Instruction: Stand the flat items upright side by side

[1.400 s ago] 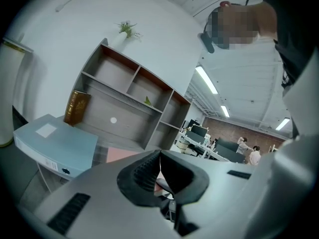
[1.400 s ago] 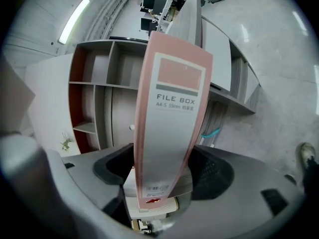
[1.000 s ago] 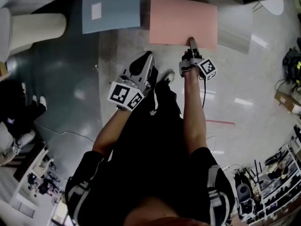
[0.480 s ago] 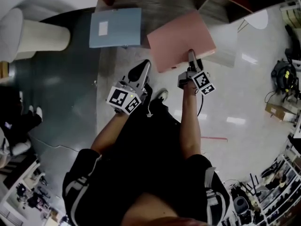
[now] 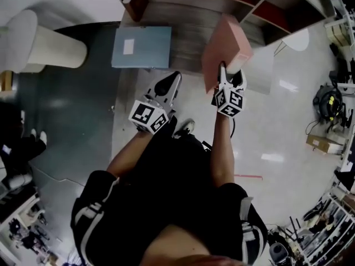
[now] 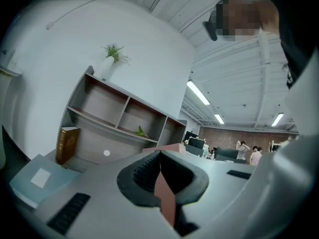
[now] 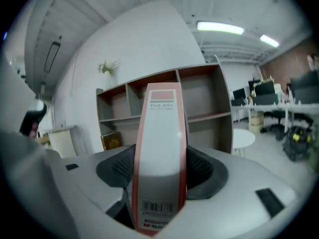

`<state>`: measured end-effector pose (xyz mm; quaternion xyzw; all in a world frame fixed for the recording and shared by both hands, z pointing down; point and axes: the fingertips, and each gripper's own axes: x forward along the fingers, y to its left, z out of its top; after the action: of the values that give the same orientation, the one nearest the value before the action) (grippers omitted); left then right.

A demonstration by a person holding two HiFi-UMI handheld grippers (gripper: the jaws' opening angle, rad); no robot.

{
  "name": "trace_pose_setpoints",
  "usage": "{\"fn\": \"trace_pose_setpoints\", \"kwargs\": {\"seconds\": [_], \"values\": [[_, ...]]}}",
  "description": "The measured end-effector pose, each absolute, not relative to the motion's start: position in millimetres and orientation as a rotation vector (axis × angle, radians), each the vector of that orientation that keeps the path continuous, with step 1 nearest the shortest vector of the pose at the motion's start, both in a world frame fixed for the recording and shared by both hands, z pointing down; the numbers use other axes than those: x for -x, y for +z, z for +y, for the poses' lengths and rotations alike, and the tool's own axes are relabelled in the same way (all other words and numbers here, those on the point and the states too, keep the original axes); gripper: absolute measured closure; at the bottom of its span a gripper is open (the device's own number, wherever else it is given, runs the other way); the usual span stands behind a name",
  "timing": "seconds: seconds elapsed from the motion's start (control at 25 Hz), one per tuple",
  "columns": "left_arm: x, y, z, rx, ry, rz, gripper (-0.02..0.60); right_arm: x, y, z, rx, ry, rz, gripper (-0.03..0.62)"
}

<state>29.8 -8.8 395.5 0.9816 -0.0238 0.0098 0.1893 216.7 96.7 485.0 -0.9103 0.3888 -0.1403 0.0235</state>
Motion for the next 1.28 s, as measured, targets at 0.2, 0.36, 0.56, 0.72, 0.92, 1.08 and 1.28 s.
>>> {"fn": "trace_pose_setpoints", "kwargs": {"seconds": [0.2, 0.36, 0.56, 0.72, 0.92, 1.08, 1.28], "values": [[-33.7, 389.8, -20.2, -2.767, 0.009, -0.065, 0.558, -221.2, 486.3, 81.6, 2.973, -0.343, 1.224, 0.298], [-35.9, 382.8, -23.3, -2.768, 0.008, -0.058, 0.558, -216.2, 494.5, 80.9, 3.015, -0.379, 1.21, 0.296], [-39.4, 376.8, -33.5, -2.759, -0.001, -0.028, 0.558, -211.9, 515.7, 81.4, 3.065, -0.493, 1.112, 0.296], [-42.9, 371.0, -45.7, -2.759, -0.013, -0.006, 0.558, -216.5, 516.1, 77.5, 3.087, -0.499, 1.034, 0.298], [-42.0, 366.7, -60.7, -2.751, -0.006, 0.037, 0.558, -219.4, 513.7, 72.7, 3.107, -0.497, 0.908, 0.298], [-45.4, 360.9, -69.7, -2.767, -0.021, 0.085, 0.558, -223.6, 517.3, 67.0, 3.108, -0.498, 0.844, 0.298], [-49.3, 355.6, -73.1, -2.777, -0.026, 0.13, 0.558, -227.4, 523.4, 63.2, 3.109, -0.51, 0.81, 0.296]]}}
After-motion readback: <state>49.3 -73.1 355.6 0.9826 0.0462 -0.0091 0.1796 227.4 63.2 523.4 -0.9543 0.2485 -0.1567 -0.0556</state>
